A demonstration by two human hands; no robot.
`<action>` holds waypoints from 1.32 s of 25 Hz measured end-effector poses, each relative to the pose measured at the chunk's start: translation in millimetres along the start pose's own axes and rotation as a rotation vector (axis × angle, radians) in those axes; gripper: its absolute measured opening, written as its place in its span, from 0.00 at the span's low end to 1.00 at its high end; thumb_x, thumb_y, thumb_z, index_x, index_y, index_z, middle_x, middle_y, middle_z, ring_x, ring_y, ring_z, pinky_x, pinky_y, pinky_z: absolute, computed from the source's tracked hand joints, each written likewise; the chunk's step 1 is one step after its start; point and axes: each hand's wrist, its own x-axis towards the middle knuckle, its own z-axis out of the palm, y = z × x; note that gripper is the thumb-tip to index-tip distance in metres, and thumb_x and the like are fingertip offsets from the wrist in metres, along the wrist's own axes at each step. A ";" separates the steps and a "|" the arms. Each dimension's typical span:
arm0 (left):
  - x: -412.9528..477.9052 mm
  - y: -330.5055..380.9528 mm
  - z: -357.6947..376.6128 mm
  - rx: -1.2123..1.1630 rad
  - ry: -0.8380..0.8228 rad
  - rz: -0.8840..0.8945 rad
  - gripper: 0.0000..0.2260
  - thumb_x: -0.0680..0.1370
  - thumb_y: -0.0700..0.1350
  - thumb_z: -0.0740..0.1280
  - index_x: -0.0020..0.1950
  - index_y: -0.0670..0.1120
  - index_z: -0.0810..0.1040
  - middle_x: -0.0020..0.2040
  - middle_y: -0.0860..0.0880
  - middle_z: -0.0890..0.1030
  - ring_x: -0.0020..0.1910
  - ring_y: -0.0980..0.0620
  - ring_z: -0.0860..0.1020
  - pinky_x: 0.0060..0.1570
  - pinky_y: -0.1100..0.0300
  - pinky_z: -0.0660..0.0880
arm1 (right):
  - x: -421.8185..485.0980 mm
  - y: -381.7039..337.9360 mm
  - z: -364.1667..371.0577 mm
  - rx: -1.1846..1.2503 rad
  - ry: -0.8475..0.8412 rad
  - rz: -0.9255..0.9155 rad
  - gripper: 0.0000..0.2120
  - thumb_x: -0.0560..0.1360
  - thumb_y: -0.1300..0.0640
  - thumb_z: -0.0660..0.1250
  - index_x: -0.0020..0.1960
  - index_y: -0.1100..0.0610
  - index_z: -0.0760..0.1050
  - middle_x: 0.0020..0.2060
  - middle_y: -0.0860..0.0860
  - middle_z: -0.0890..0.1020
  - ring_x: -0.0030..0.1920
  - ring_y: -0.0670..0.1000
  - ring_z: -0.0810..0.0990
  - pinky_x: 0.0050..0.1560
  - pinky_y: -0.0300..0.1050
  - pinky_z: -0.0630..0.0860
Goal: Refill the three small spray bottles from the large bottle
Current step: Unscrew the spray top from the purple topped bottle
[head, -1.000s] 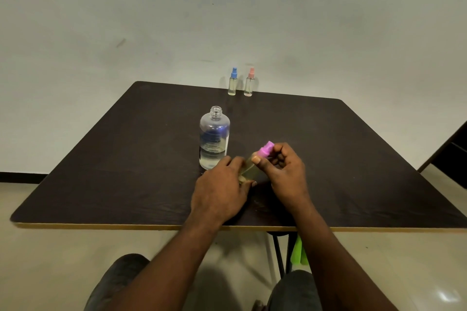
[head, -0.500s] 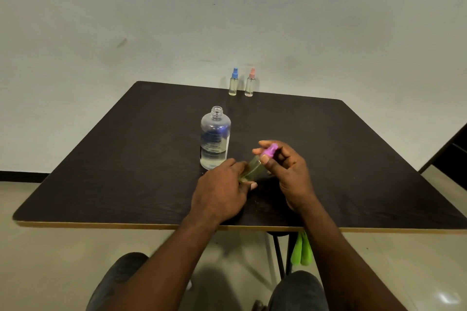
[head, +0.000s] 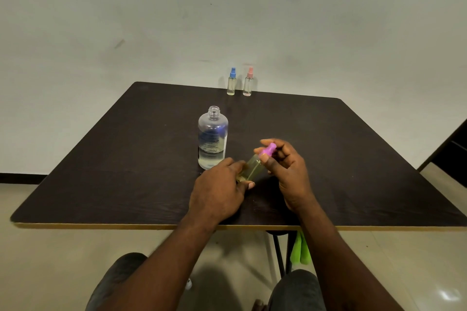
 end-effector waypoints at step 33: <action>-5.4 5.5 -10.5 -0.089 0.068 -0.143 0.12 0.76 0.60 0.71 0.55 0.57 0.78 0.47 0.59 0.78 0.45 0.53 0.78 0.43 0.55 0.76 | 10.0 2.6 -25.9 0.721 0.561 0.109 0.08 0.81 0.64 0.65 0.57 0.54 0.75 0.49 0.57 0.86 0.45 0.53 0.86 0.43 0.41 0.76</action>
